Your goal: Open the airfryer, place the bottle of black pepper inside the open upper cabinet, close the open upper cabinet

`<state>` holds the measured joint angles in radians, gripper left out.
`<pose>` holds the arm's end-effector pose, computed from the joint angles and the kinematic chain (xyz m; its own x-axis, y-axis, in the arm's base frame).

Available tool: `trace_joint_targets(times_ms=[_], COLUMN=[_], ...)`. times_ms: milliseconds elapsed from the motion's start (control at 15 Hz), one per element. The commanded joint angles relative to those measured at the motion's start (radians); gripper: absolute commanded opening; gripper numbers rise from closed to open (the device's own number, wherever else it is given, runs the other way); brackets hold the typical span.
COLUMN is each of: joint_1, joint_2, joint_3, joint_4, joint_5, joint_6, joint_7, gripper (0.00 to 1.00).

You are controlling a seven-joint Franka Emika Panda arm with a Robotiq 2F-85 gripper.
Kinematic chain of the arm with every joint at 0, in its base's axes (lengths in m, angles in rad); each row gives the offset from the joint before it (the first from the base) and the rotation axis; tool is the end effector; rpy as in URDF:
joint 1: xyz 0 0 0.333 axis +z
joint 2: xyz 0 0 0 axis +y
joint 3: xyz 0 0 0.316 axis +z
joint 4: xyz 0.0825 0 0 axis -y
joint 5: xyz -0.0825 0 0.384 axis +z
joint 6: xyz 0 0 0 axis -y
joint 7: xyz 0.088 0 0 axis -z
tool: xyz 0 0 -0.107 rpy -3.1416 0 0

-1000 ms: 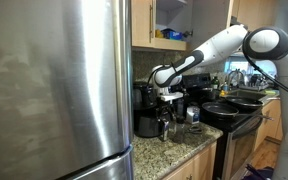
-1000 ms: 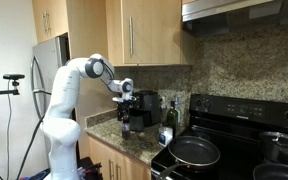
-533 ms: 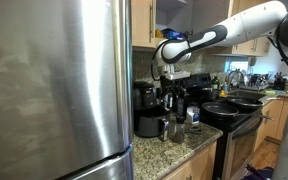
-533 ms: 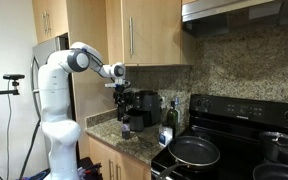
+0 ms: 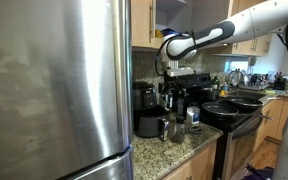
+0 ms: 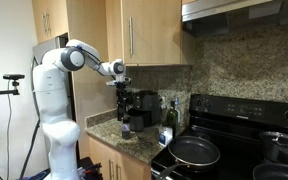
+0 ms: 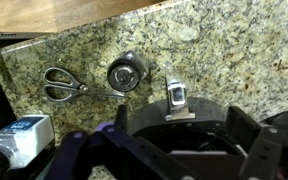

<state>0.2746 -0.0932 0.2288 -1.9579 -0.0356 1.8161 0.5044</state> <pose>0.4617 0.2547 0.5107 0.9998 0.0064 -0.0183 0.0077 -0.9973 0.0731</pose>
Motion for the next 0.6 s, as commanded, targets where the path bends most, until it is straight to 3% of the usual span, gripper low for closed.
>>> trace_joint_targets(times_ms=[0,200,333,533], joint_1=[-0.043,-0.054,-0.059,-0.055], joint_2=[-0.031,-0.017,-0.036,-0.007], joint_3=[0.008,0.005,0.004,0.009], joint_4=[-0.081,-0.132,-0.167,-0.135], joint_5=[-0.03,0.016,0.013,-0.005], joint_6=[0.079,0.022,0.057,0.044], joint_7=[0.143,0.219,0.276,0.291], gripper=[1.0,1.0,1.0,1.0])
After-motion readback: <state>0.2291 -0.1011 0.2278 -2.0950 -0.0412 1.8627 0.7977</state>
